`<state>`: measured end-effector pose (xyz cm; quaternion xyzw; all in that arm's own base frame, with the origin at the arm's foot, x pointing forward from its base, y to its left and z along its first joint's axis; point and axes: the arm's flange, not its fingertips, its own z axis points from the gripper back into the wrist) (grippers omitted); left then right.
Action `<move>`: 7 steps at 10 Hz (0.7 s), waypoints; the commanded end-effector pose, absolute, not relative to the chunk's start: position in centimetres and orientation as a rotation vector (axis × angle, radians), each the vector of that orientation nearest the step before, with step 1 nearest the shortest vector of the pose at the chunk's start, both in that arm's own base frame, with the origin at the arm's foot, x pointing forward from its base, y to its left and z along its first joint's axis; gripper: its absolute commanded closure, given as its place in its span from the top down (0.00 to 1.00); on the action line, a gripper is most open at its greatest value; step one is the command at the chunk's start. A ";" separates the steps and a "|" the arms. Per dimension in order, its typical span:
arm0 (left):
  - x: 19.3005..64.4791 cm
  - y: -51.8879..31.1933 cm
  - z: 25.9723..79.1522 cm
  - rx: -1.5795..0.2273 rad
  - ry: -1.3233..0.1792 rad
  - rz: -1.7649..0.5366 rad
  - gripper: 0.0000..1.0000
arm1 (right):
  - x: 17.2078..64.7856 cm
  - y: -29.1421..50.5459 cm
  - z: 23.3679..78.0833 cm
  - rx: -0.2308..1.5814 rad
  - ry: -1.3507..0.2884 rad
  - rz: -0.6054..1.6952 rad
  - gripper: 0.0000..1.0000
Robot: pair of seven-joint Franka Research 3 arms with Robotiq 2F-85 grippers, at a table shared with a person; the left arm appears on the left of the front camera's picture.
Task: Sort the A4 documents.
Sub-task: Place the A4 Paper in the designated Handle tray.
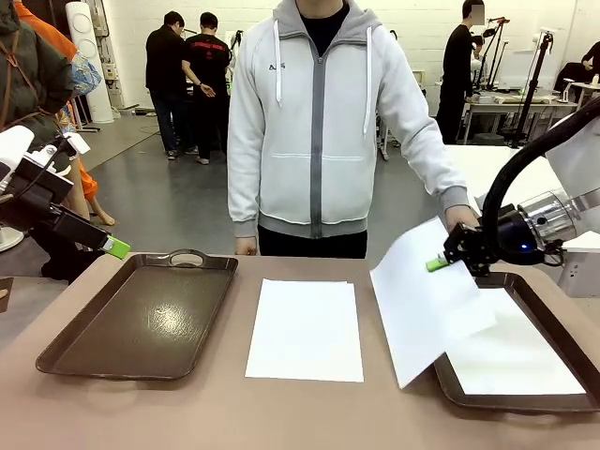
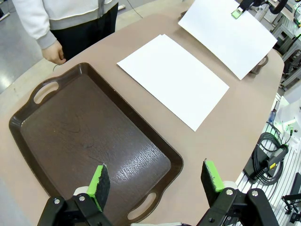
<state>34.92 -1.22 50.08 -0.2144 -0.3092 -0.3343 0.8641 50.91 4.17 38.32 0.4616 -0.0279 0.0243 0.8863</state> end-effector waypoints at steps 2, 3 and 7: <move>35.0 -1.0 49.9 -0.464 -0.655 -0.716 1.00 | 52.0 0.6 39.8 0.755 -0.038 0.007 0.01; 35.0 -1.0 49.9 -0.464 -0.655 -0.716 1.00 | 51.8 0.0 40.1 0.666 -0.054 0.000 0.01; 35.0 -1.0 49.9 -0.464 -0.655 -0.716 1.00 | 51.5 -0.7 38.3 0.347 -0.009 0.022 0.01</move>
